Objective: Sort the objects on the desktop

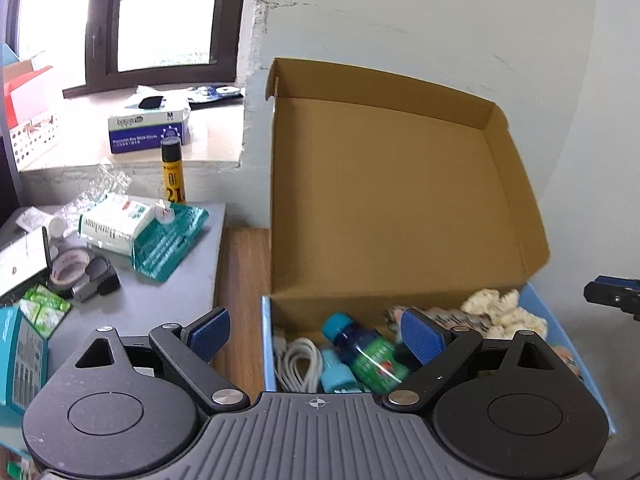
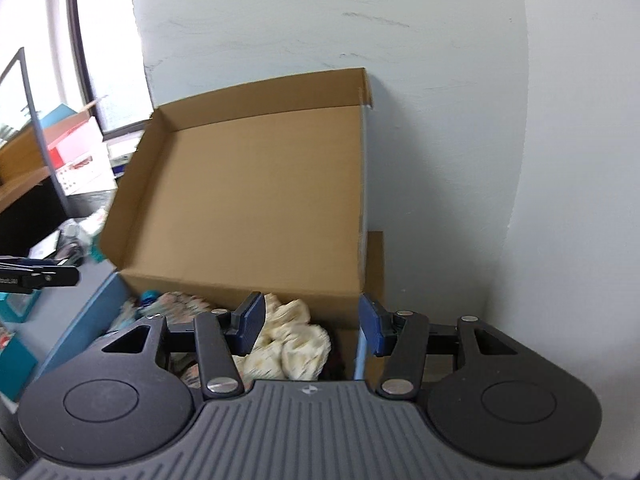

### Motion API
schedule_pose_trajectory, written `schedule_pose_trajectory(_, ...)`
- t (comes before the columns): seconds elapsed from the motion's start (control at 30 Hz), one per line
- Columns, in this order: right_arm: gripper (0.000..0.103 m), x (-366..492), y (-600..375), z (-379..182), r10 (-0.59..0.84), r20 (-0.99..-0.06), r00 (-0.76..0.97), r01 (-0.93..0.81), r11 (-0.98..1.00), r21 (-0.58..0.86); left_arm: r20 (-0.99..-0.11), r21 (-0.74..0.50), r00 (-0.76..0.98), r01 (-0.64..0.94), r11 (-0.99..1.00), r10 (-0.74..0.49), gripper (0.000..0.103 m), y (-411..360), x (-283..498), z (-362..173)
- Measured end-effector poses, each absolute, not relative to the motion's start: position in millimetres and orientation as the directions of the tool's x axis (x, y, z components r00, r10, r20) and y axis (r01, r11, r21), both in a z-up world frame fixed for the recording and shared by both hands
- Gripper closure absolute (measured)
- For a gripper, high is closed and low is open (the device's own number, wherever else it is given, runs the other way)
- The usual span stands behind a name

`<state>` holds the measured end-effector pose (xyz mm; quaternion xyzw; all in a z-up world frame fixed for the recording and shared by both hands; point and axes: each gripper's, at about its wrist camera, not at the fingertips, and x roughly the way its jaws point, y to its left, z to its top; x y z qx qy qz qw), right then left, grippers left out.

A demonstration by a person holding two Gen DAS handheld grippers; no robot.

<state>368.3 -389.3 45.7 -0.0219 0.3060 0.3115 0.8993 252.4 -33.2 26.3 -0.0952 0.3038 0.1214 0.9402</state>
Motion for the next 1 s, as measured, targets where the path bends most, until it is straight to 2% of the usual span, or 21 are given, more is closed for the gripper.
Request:
schedule_pose_trajectory(0.07,0.045,379.5,-386.6,42.7,0.536,-0.568,0.624,-0.569,0.81,0.139,-0.579,-0.088,0.79,-0.307,0.948,0.202,0.013,-30.6,259.7,26.5)
schedule_pose_trajectory(0.1,0.046,384.4,-385.4,41.4,0.532,-0.569,0.627,-0.567,0.813,0.136,-0.574,-0.08,0.789,-0.32,0.944,0.218,0.018,-29.2,263.3,26.8)
schedule_pose_trajectory(0.17,0.047,394.8,-382.1,39.5,0.531,-0.568,0.629,-0.568,0.812,0.131,-0.561,-0.071,0.788,-0.353,0.933,0.255,0.022,-25.1,271.2,27.9)
schedule_pose_trajectory(0.27,0.053,408.9,-375.0,37.9,0.524,-0.571,0.631,-0.567,0.815,0.121,-0.55,-0.081,0.787,-0.383,0.92,0.279,0.029,-17.0,281.8,28.4)
schedule_pose_trajectory(0.43,0.061,428.6,-365.1,34.3,0.513,-0.575,0.637,-0.558,0.822,0.115,-0.553,-0.073,0.778,-0.402,0.913,0.299,0.053,-5.7,301.1,23.5)
schedule_pose_trajectory(0.57,0.077,440.0,-358.7,31.7,0.507,-0.577,0.64,-0.555,0.825,0.108,-0.56,-0.089,0.776,-0.403,0.911,0.289,0.064,2.4,310.9,17.3)
schedule_pose_trajectory(0.6,0.079,442.1,-357.8,31.2,0.504,-0.577,0.643,-0.553,0.826,0.105,-0.561,-0.095,0.778,-0.399,0.912,0.282,0.071,3.7,312.4,16.1)
schedule_pose_trajectory(0.63,0.086,444.1,-357.0,30.9,0.499,-0.577,0.647,-0.55,0.829,0.102,-0.565,-0.106,0.779,-0.394,0.913,0.271,0.08,5.3,313.8,14.9)
schedule_pose_trajectory(0.7,0.094,447.8,-356.2,30.3,0.491,-0.577,0.653,-0.543,0.834,0.096,-0.583,-0.151,0.78,-0.377,0.914,0.226,0.088,9.2,316.2,12.5)
schedule_pose_trajectory(0.77,0.099,450.1,-356.6,29.9,0.486,-0.575,0.658,-0.538,0.838,0.094,-0.587,-0.163,0.782,-0.368,0.916,0.209,0.089,9.7,316.6,11.5)
schedule_pose_trajectory(1.0,0.1,445.0,-354.7,28.8,0.477,-0.567,0.672,-0.546,0.836,0.058,-0.592,-0.162,0.782,-0.354,0.921,0.196,0.088,7.9,312.2,12.0)
